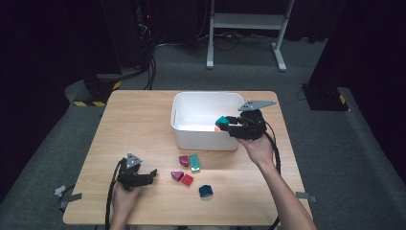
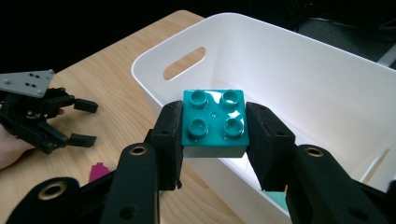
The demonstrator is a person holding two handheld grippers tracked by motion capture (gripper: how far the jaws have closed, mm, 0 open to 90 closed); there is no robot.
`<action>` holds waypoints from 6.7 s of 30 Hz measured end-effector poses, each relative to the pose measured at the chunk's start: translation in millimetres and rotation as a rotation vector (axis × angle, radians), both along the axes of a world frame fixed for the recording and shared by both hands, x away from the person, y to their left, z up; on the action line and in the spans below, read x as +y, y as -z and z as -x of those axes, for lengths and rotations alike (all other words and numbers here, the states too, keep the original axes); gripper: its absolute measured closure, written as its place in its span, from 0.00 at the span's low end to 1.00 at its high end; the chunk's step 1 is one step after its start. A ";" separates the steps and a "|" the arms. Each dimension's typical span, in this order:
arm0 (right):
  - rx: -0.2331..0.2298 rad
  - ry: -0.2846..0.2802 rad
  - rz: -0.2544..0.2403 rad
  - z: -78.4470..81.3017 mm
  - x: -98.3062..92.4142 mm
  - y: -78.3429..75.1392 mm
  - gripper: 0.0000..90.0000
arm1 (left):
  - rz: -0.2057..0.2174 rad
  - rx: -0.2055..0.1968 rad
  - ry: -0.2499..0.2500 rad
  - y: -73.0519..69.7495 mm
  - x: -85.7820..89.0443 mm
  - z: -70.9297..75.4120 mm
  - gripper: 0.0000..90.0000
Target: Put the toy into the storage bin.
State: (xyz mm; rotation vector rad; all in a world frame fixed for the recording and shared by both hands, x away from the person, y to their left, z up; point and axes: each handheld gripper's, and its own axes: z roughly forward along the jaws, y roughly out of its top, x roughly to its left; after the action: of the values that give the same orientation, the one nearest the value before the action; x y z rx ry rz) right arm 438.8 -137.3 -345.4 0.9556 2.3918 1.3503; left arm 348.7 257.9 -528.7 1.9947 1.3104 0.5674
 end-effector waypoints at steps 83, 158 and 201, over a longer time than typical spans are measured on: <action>-0.070 0.049 -0.051 33.4 -6.1 27.7 0.53 | -0.001 0.000 0.001 0.0 0.0 0.0 0.17; 0.108 -0.129 0.041 113.3 36.4 169.9 0.42 | -0.001 0.000 0.000 0.0 -0.2 0.1 0.17; 0.050 -0.087 0.164 110.4 42.2 178.4 0.50 | -0.001 0.000 0.000 0.0 -0.1 0.0 0.17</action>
State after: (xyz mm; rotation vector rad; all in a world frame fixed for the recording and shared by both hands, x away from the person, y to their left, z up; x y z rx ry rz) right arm 328.4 -95.1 -523.8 0.8600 2.5623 1.1490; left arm 348.6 257.8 -528.7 1.9953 1.3104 0.5687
